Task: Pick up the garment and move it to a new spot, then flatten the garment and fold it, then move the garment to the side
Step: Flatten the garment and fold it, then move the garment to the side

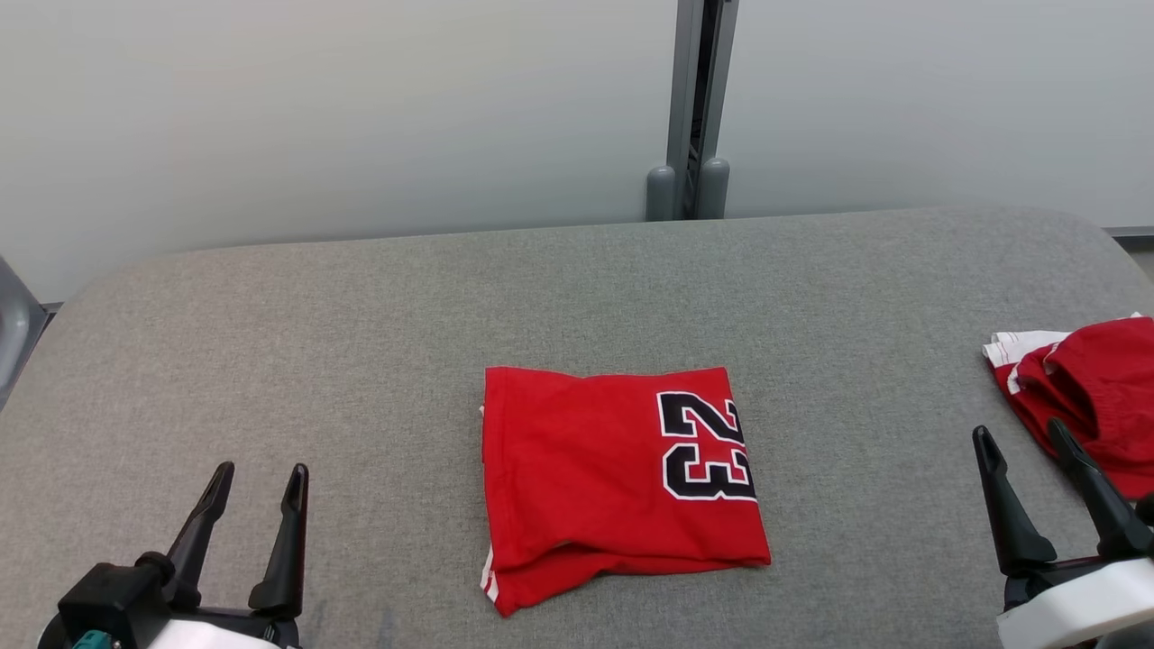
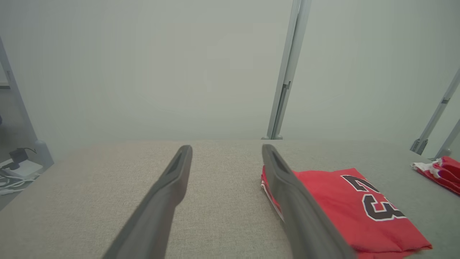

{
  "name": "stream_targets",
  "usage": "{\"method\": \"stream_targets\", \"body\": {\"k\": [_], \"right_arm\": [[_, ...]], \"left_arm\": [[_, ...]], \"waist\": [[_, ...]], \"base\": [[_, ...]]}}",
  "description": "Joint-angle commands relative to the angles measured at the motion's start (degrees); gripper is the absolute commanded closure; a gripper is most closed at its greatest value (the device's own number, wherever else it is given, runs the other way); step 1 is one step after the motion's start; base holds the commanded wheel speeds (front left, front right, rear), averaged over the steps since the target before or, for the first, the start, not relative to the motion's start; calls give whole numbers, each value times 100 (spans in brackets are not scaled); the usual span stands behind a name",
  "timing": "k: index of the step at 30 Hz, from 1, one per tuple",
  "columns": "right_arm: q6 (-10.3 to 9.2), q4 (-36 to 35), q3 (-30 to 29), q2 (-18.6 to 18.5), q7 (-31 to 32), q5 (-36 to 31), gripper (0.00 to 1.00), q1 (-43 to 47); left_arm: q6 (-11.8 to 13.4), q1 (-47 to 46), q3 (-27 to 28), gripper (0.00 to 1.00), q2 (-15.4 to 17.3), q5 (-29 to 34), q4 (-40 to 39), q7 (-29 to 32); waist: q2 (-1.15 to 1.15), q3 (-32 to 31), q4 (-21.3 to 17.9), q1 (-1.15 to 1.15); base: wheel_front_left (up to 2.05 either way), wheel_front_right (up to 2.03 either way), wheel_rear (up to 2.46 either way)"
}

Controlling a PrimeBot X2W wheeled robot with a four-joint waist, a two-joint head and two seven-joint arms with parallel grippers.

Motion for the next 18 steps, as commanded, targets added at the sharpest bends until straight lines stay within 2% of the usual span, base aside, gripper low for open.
{"method": "stream_targets", "body": {"k": [1,18], "right_arm": [[0,-29,-18,-9,22,2,0,58],[0,-122,-110,74,-3,39,0,65]], "left_arm": [[37,23,16,0,39,-16,-33,22],[96,-32,-32,0,78,-106,-107,87]], "waist": [[0,-6,-4,0],[0,30,1,0]], "base": [[0,0,0],[0,0,0]]}}
